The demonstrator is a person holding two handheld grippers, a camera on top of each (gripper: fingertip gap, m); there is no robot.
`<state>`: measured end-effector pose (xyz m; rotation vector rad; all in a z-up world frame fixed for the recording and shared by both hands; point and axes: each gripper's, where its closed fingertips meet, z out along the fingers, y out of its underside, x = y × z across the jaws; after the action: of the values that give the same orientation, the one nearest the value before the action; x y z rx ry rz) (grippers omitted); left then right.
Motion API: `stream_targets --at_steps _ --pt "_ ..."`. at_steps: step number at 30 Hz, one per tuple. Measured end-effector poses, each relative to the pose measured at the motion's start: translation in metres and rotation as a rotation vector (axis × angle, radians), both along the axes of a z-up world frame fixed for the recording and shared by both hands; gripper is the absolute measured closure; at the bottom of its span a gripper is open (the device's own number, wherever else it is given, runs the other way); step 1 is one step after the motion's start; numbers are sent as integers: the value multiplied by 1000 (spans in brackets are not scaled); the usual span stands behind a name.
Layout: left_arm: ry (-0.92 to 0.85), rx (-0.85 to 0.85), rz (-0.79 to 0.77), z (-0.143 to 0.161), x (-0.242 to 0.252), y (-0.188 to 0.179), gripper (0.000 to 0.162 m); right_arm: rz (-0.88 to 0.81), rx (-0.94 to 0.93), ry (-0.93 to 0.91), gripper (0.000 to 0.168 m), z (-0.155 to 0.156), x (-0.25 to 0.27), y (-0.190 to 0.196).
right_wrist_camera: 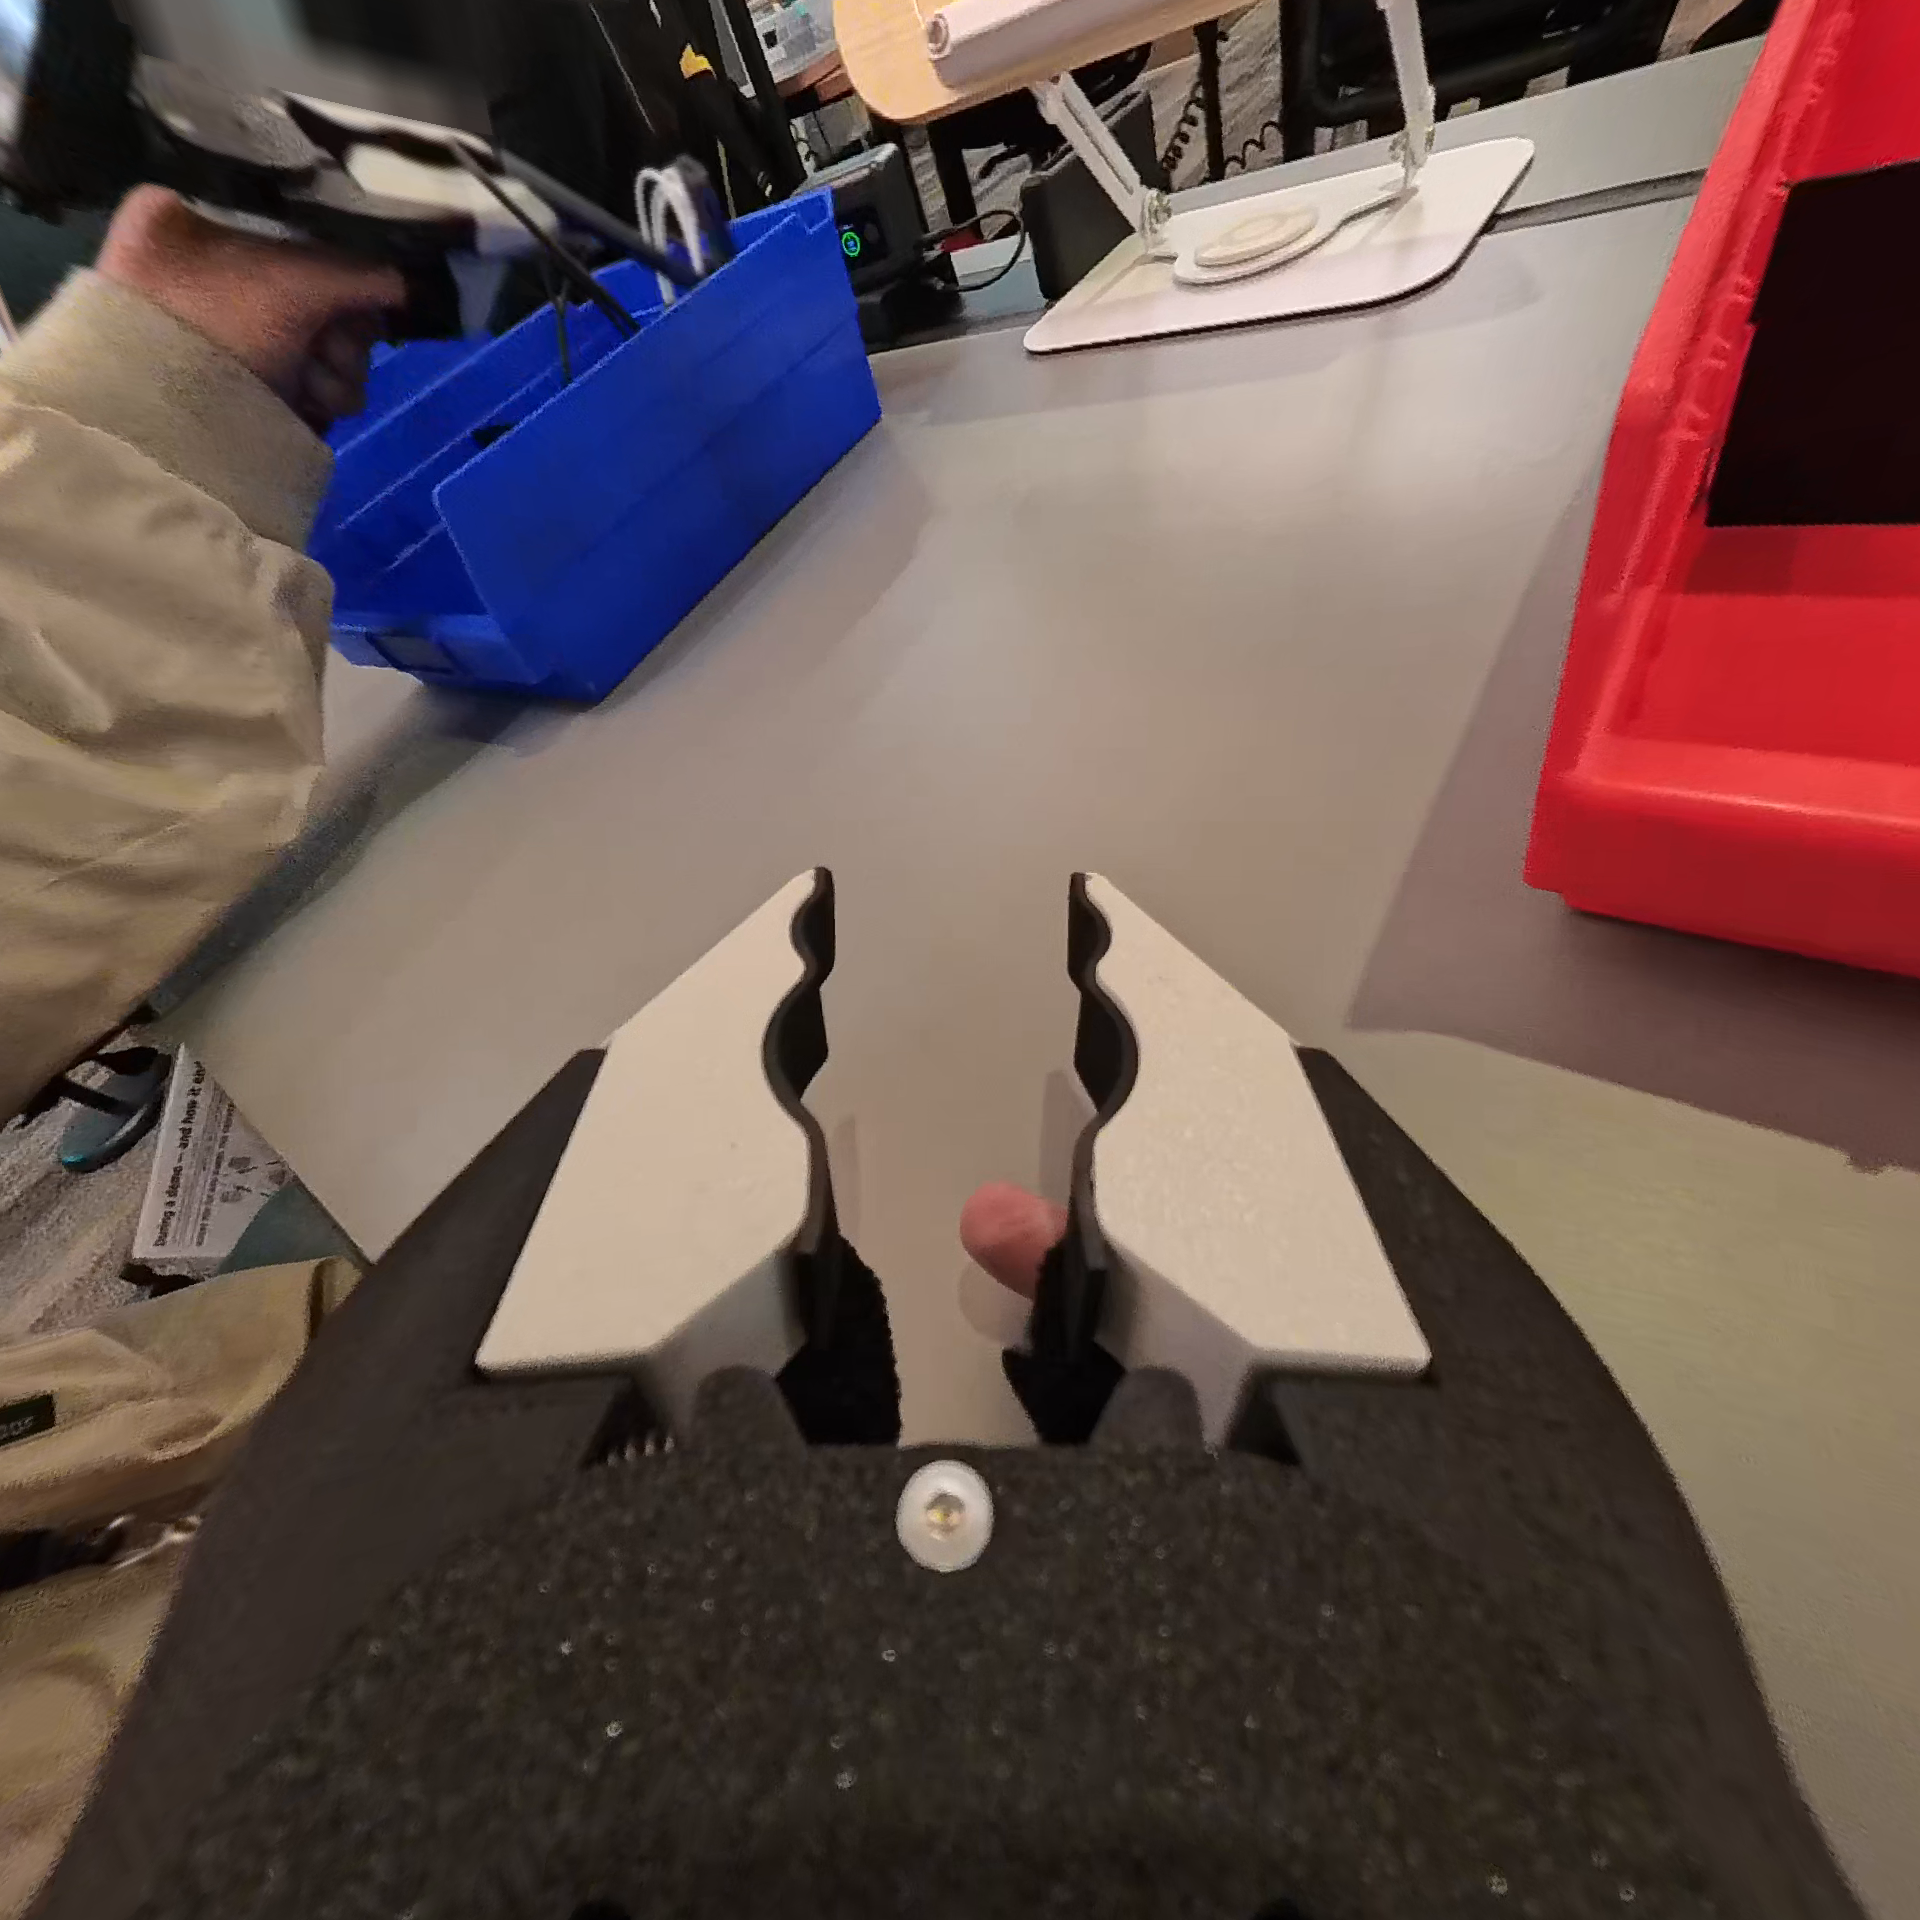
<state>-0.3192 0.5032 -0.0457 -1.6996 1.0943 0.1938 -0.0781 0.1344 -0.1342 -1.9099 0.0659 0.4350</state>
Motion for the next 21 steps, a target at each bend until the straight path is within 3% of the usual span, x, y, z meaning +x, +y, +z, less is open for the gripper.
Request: stream_targets --at_steps 1,4,9,15,21 --pt "17 73 -15 16 0 -7 149 6 2 -4 124 1 -2 0" --pt "63 291 -153 65 9 -43 153 49 4 24 124 5 -13 2" --pt "-70 404 -302 120 28 -110 154 154 34 129 124 28 -37 17" --pt "-493 200 -498 168 63 -182 155 184 208 -46 122 95 -43 61" --pt "-877 19 -674 255 68 -225 156 162 493 -185 115 203 -48 88"
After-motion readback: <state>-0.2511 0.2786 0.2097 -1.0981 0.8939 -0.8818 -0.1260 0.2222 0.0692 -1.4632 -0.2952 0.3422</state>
